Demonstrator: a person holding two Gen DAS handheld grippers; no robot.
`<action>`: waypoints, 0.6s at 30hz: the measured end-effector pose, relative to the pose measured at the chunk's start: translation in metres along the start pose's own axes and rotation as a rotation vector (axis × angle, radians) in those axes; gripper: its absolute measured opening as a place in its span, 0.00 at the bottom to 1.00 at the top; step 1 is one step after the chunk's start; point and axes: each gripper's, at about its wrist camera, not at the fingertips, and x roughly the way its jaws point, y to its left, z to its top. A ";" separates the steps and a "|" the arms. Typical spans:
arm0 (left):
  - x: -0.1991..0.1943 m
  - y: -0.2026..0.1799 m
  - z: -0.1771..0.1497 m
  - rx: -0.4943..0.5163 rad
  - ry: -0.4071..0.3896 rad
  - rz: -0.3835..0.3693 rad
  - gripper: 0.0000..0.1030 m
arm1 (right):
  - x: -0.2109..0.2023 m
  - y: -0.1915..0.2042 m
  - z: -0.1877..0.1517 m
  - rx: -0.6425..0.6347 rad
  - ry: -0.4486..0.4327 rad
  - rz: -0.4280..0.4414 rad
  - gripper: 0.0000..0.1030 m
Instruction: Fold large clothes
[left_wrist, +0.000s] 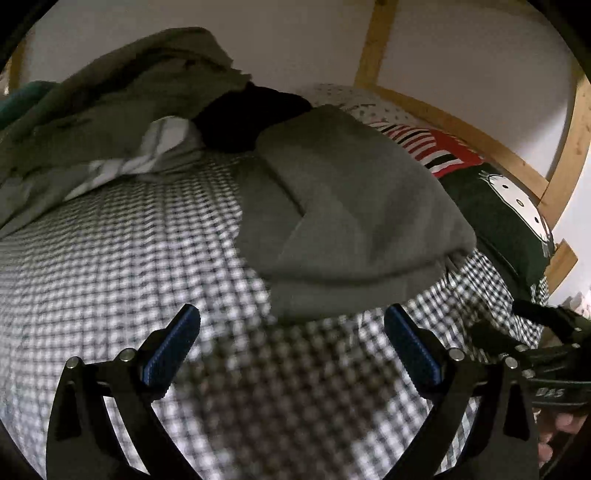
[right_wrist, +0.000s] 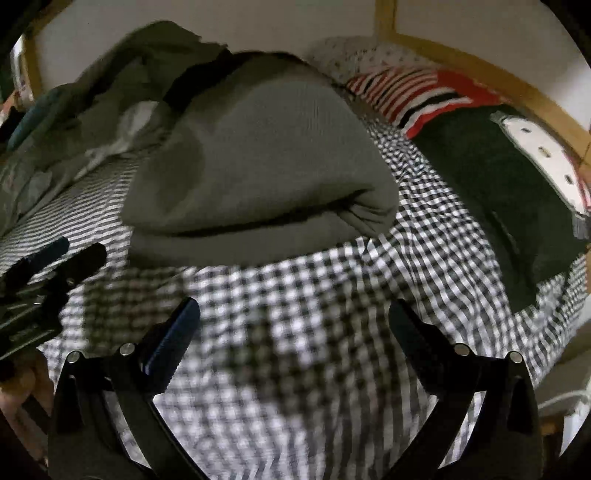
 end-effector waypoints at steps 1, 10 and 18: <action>-0.009 0.003 -0.005 -0.007 0.006 0.006 0.96 | -0.018 0.005 -0.008 -0.002 -0.016 0.005 0.97; -0.112 0.005 -0.054 0.036 0.038 0.058 0.96 | -0.110 0.037 -0.058 -0.060 -0.066 0.043 0.97; -0.186 -0.010 -0.083 0.104 0.045 0.137 0.96 | -0.163 0.041 -0.098 -0.086 -0.089 0.037 0.97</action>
